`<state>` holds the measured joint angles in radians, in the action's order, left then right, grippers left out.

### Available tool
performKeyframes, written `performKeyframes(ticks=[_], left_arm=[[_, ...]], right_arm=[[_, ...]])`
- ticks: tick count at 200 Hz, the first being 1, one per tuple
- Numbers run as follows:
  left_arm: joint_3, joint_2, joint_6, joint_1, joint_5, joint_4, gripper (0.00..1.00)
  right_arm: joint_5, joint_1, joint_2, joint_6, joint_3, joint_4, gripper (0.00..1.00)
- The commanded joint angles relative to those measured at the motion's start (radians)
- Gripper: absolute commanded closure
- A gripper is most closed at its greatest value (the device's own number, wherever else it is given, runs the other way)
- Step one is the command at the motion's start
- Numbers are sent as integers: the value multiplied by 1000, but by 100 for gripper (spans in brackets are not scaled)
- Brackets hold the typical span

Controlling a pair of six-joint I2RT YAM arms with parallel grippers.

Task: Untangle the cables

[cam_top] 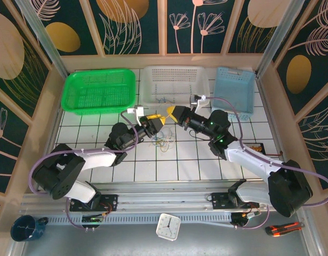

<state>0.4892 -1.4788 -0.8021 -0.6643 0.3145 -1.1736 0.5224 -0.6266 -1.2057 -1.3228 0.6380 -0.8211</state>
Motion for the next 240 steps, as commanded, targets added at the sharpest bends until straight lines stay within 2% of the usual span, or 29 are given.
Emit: performKeyframes(ticks=[1, 21, 104, 135, 168, 195, 237, 240], left_arm=[[28, -22, 0, -4, 20, -75, 72], [25, -23, -7, -3, 27, -78, 100], [-82, 82, -13, -6, 87, -74, 100], [-77, 86, -28, -8, 171, -102, 100], [-53, 77, -46, -20, 242, -115, 100], [-13, 65, -49, -34, 298, -95, 100], [37, 21, -52, -43, 292, -83, 100], [38, 19, -52, -43, 287, -83, 97]], right_arm=[[-11, -6, 1, -9, -18, -60, 100], [-20, 10, 11, 0, -31, -48, 100], [-88, 156, 45, 68, -107, -38, 100], [-153, 186, 56, 135, -112, 34, 100], [-290, 243, 101, 240, -91, 179, 100], [-400, 246, 113, 337, -28, 291, 100], [-413, 264, 80, 405, 37, 326, 100], [-410, 268, 79, 409, 41, 328, 100]])
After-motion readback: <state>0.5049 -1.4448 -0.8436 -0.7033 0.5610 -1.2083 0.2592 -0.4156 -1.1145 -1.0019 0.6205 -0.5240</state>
